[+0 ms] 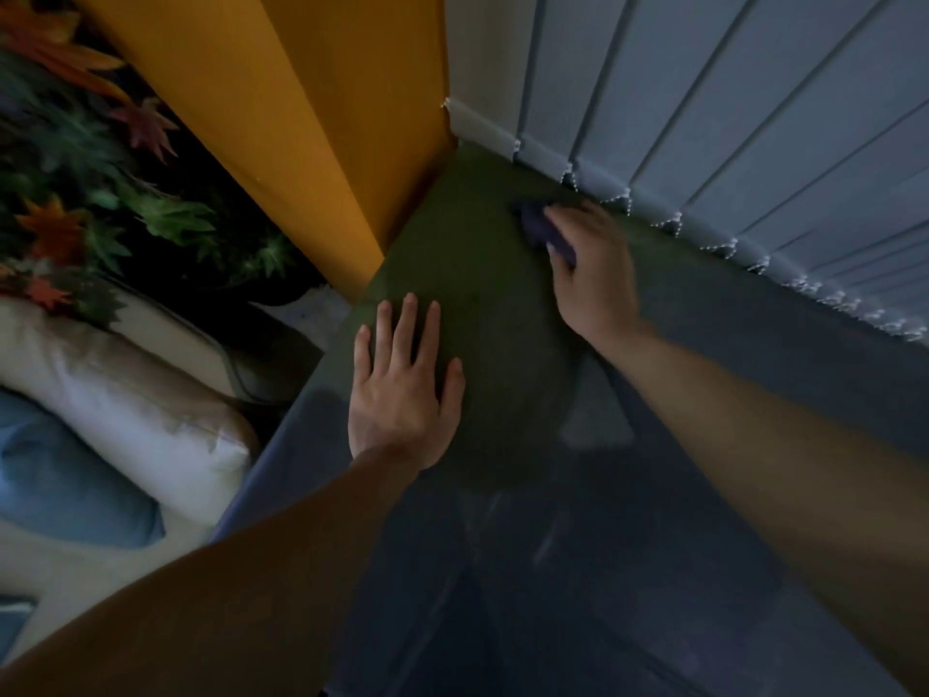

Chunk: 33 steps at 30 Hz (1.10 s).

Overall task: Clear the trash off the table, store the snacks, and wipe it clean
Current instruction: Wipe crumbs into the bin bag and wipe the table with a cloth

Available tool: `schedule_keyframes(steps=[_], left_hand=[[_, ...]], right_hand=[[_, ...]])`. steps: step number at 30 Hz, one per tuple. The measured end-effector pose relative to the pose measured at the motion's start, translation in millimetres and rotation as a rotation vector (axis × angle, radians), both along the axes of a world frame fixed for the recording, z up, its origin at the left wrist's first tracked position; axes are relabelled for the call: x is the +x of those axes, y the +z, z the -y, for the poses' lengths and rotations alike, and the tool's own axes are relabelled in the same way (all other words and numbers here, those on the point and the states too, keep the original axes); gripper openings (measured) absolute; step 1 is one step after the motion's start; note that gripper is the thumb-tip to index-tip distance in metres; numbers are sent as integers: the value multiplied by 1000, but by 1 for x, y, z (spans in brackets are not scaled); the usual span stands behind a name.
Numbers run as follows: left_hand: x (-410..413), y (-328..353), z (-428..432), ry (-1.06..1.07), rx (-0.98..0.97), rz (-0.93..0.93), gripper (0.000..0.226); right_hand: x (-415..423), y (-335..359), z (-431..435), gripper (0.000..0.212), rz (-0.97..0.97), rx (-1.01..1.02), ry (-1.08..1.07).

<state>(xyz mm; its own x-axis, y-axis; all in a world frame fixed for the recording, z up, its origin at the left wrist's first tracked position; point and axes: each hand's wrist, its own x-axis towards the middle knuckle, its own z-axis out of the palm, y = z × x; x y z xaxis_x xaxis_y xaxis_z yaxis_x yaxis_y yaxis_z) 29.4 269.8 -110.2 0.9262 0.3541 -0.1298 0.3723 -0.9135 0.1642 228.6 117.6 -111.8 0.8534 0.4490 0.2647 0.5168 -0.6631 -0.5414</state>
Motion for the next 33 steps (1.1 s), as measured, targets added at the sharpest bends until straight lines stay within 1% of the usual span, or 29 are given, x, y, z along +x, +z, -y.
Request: schedule_keyframes(steps=[2,3,4,7,8,9,11,13,15,17,19,21,22,23,24,27,29,31,33], left_hand=[[0,0,-1,-3,5,3,65],[1,0,-2,-5,5,4,65],[0,0,-2,-6,5,0,66],[-2,-1,-1,-5,12,-5,67],[-1,-1,0,-3,14,-3,67],[-1,-1,0,-2,14,0,67],[1,-1,0,0,16,6,67],[1,-1,0,4,23,11,67],[0,-1,-1,8,42,12,67],[-1,-1,-1,5,50,8,68],[-2,0,0,1,50,11,68],[0,-1,0,0,56,19,68],[0,-1,0,2,56,20,68],[0,-1,0,6,54,22,68],[0,-1,0,8,51,25,67],[0,-1,-1,9,56,27,67],[-1,-1,-1,11,55,29,67],[-1,-2,-1,7,50,32,68],[-2,-3,-1,4,45,28,69]], right_hand=[[-1,5,-27,32,-8,21,-101],[-10,8,-38,31,-1,11,-75],[-23,10,-45,31,6,-4,10],[-60,4,-32,38,0,-90,383],[-60,1,-19,40,12,-108,455],[-54,-1,-6,40,36,-106,482],[-31,-3,11,41,69,-109,390],[-6,-1,9,41,79,-117,209],[0,5,-13,40,14,-90,55],[-16,11,-38,37,-41,-48,-14],[-40,9,-45,36,-13,-67,103],[-57,3,-31,37,41,-95,271],[-58,2,-22,37,57,-94,317],[-52,1,-16,37,62,-90,329],[-42,2,-13,37,53,-88,293],[-7,7,-24,36,-3,-86,44],[-1,11,-33,37,-51,-72,-27],[-20,10,-36,37,-52,-80,57],[-50,6,-25,36,-35,-87,236]])
